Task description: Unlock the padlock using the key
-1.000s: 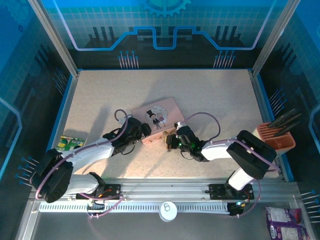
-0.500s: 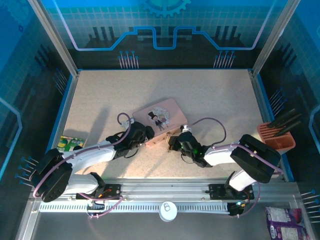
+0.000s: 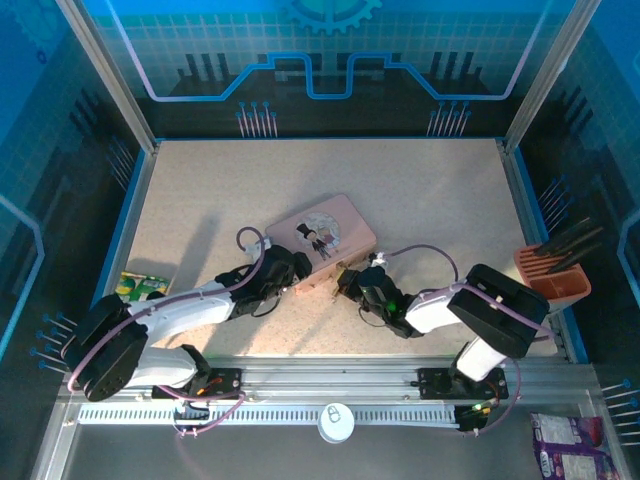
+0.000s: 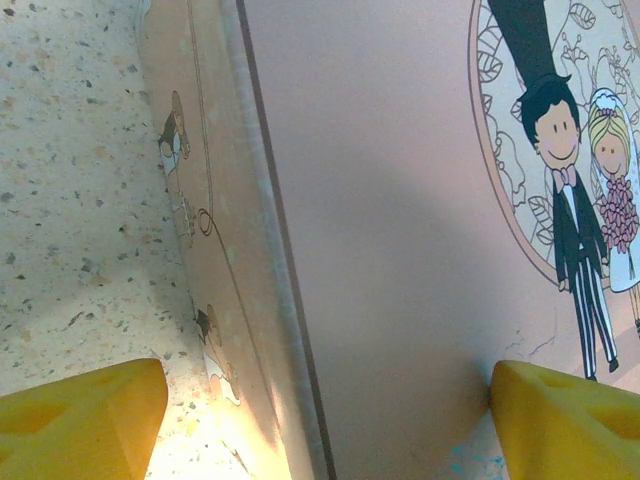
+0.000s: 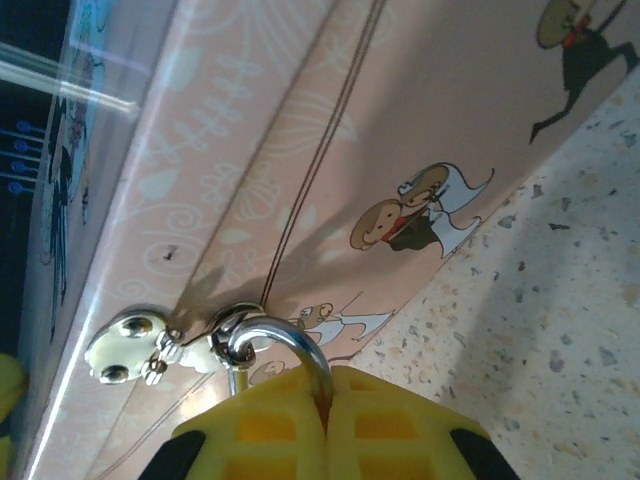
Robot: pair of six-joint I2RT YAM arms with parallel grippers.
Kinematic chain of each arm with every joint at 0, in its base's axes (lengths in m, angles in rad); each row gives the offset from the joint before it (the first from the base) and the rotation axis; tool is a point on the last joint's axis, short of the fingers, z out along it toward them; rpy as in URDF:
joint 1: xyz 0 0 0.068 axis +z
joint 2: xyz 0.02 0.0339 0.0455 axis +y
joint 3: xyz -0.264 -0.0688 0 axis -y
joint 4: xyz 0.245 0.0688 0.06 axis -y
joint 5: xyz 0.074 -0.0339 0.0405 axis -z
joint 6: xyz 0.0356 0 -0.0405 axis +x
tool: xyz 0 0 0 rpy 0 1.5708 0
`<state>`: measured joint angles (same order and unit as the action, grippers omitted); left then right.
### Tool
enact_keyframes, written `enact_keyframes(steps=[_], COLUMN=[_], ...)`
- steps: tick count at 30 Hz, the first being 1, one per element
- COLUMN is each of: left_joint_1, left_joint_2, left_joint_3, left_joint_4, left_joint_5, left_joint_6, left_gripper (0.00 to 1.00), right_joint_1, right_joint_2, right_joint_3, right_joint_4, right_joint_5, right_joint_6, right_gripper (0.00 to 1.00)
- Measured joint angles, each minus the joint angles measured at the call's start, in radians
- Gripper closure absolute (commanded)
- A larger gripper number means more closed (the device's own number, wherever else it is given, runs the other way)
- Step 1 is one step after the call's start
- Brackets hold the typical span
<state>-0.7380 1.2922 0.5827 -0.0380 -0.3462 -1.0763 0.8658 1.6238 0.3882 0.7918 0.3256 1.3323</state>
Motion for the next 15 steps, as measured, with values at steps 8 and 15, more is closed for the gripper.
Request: enact_keyframes(steps=[8, 15], left_joint_1=[0.0, 0.0], left_joint_2=[0.019, 0.048], left_joint_3=[0.0, 0.026], left_joint_4=[0.027, 0.024], left_joint_5=[-0.01, -0.021], left_joint_6=[-0.011, -0.021], left_gripper=[0.14, 0.14], right_joint_1=[-0.031, -0.048], right_joint_2=[0.071, 0.073], right_joint_3=[0.011, 0.012], right_joint_4=[0.096, 0.107], right_joint_5=[-0.023, -0.022], right_joint_6=[0.117, 0.179], right_gripper=[1.0, 1.0])
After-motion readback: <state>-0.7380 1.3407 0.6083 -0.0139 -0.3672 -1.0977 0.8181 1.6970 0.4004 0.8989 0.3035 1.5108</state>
